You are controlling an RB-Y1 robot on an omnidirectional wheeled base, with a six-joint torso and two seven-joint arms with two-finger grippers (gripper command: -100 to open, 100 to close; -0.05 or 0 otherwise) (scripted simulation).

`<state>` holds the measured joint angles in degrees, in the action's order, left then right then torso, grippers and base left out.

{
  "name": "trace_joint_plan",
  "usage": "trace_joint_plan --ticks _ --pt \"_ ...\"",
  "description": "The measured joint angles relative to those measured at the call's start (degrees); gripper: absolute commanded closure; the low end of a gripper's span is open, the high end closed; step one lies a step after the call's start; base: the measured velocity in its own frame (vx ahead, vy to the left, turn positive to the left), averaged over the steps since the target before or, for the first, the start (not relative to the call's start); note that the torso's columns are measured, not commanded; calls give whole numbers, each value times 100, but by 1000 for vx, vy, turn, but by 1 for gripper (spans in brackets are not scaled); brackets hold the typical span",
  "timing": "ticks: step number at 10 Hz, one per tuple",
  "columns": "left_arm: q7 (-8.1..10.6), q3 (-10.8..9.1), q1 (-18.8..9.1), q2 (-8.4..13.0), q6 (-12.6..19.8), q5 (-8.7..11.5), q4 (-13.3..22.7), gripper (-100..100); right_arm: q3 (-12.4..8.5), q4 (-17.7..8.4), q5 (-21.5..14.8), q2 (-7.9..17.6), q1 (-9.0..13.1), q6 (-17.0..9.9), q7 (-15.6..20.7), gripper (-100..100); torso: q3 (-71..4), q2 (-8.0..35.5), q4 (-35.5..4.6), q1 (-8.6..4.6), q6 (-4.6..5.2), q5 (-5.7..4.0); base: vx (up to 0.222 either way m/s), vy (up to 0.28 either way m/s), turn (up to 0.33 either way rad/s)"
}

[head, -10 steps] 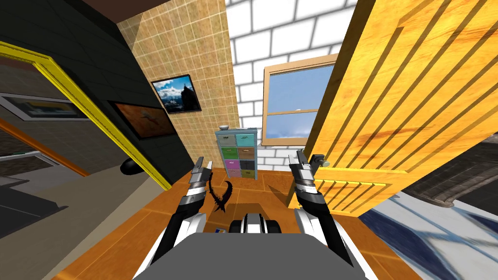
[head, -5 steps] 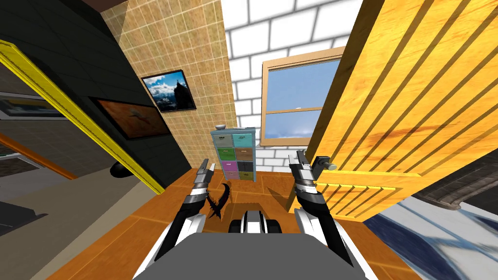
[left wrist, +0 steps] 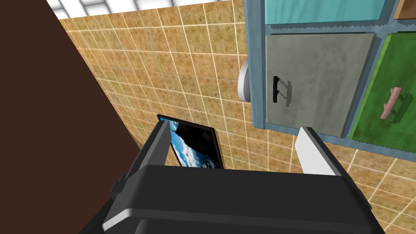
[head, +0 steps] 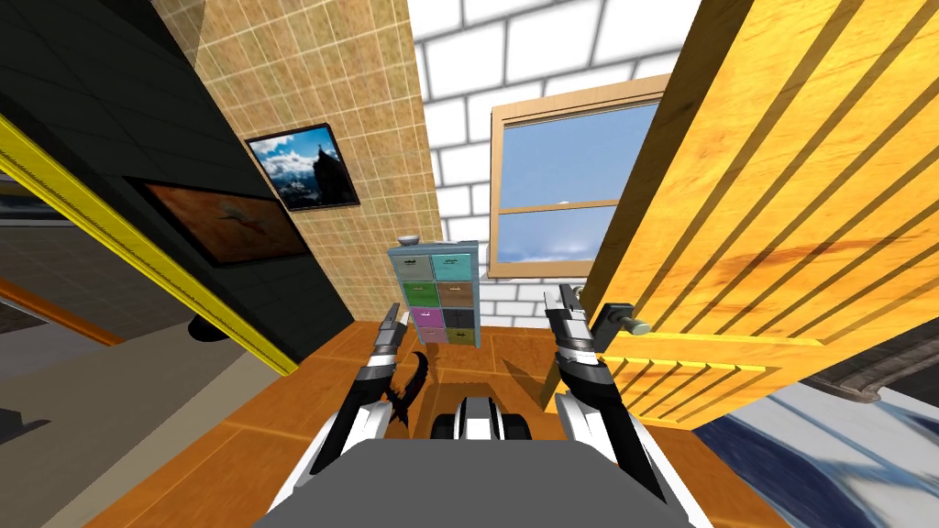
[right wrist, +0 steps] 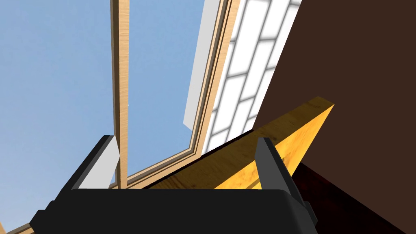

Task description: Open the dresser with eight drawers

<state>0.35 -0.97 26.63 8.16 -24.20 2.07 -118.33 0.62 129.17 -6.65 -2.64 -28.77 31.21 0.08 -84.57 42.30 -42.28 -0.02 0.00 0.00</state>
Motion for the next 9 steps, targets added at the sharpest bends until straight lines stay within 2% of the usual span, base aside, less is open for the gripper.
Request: trace_joint_plan --ticks 9 --pt "-31 26 -281 -109 -223 -39 1003 -100 0 0 0 0 0 0 0 0 1 1 -1 2 0 0 103 -43 -17"
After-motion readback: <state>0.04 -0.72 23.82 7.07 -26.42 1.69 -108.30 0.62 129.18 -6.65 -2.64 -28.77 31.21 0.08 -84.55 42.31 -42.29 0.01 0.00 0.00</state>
